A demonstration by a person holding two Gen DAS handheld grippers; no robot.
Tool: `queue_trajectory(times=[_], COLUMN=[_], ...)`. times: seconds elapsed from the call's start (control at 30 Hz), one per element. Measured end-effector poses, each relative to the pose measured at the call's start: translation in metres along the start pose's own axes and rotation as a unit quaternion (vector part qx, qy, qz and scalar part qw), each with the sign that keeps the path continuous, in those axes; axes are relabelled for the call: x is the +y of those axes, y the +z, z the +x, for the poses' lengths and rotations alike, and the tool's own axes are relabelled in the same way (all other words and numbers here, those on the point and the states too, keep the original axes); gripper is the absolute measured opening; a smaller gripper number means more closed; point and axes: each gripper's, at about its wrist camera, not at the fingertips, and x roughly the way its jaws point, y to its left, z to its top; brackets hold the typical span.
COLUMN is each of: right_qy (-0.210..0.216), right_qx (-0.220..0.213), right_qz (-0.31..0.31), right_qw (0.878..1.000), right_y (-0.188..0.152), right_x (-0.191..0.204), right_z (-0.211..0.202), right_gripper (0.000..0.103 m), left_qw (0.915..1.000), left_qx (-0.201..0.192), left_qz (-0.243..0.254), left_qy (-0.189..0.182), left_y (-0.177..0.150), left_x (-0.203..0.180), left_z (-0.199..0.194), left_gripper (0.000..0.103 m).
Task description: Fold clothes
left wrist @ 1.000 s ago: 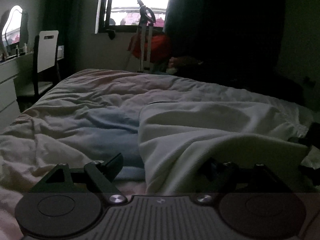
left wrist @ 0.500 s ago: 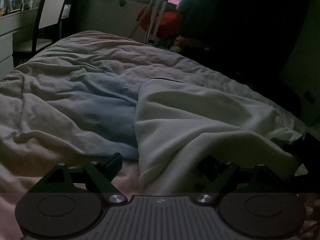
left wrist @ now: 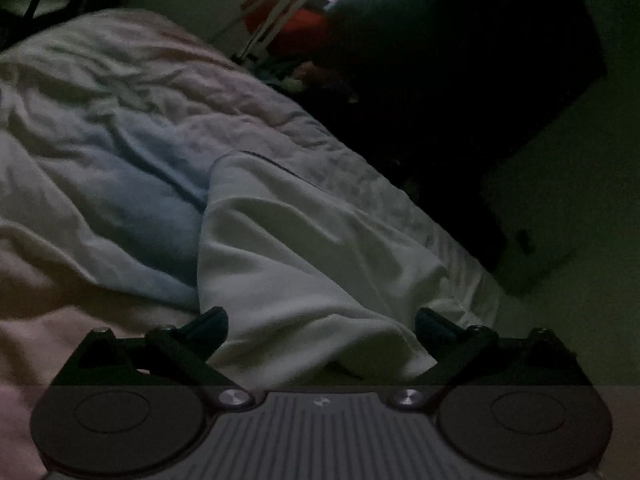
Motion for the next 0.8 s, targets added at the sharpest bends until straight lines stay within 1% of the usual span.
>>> queue_trajectory(times=[0.13, 0.17, 0.23, 0.3, 0.33, 0.4, 0.47, 0.5, 0.57, 0.6, 0.67, 0.77, 0.8], right_qy=[-0.003, -0.004, -0.004, -0.004, -0.004, -0.004, 0.000, 0.002, 0.007, 0.010, 0.019, 0.033, 0.038], right_qx=[-0.004, -0.004, -0.004, -0.004, -0.004, -0.006, -0.013, -0.017, -0.026, -0.030, -0.038, -0.051, -0.055], right_qz=[-0.002, -0.001, 0.001, 0.000, -0.002, -0.006, -0.013, -0.016, -0.022, -0.024, -0.024, -0.018, -0.015], right_qw=[1.000, 1.000, 1.000, 1.000, 1.000, 1.000, 1.000, 1.000, 0.999, 0.999, 0.999, 0.998, 0.998], right_y=[-0.001, -0.002, -0.002, -0.001, -0.001, -0.001, 0.000, 0.000, 0.000, 0.000, 0.000, 0.005, 0.007], right_x=[0.005, 0.006, 0.006, 0.006, 0.007, 0.010, 0.014, 0.016, 0.021, 0.024, 0.027, 0.033, 0.035], right_z=[0.006, 0.007, 0.008, 0.008, 0.007, 0.005, 0.002, 0.000, -0.005, -0.008, -0.013, -0.025, -0.028], right_gripper=[0.040, 0.040, 0.040, 0.040, 0.040, 0.040, 0.039, 0.038, 0.037, 0.036, 0.035, 0.033, 0.032], left_qw=[0.9985, 0.9977, 0.9956, 0.9936, 0.9931, 0.9926, 0.9934, 0.9940, 0.9952, 0.9958, 0.9973, 0.9990, 0.9992], left_qx=[0.016, 0.021, 0.028, 0.027, 0.028, 0.030, 0.034, 0.033, 0.027, 0.023, 0.014, -0.006, -0.011], left_qz=[-0.047, -0.062, -0.089, -0.108, -0.111, -0.115, -0.109, -0.104, -0.094, -0.088, -0.072, -0.041, -0.033], left_qy=[0.021, 0.018, -0.009, -0.019, -0.023, -0.022, -0.012, -0.008, -0.004, -0.003, -0.005, -0.014, -0.018], left_y=[0.000, 0.000, 0.000, 0.001, 0.002, 0.002, 0.003, 0.003, 0.002, 0.002, 0.001, 0.003, 0.005], left_x=[0.023, 0.029, 0.038, 0.044, 0.046, 0.051, 0.053, 0.052, 0.050, 0.049, 0.044, 0.033, 0.027], left_z=[0.027, 0.033, 0.040, 0.043, 0.043, 0.044, 0.045, 0.045, 0.043, 0.041, 0.038, 0.029, 0.027], left_gripper=[0.100, 0.099, 0.099, 0.099, 0.097, 0.091, 0.080, 0.077, 0.064, 0.061, 0.046, 0.036, 0.036])
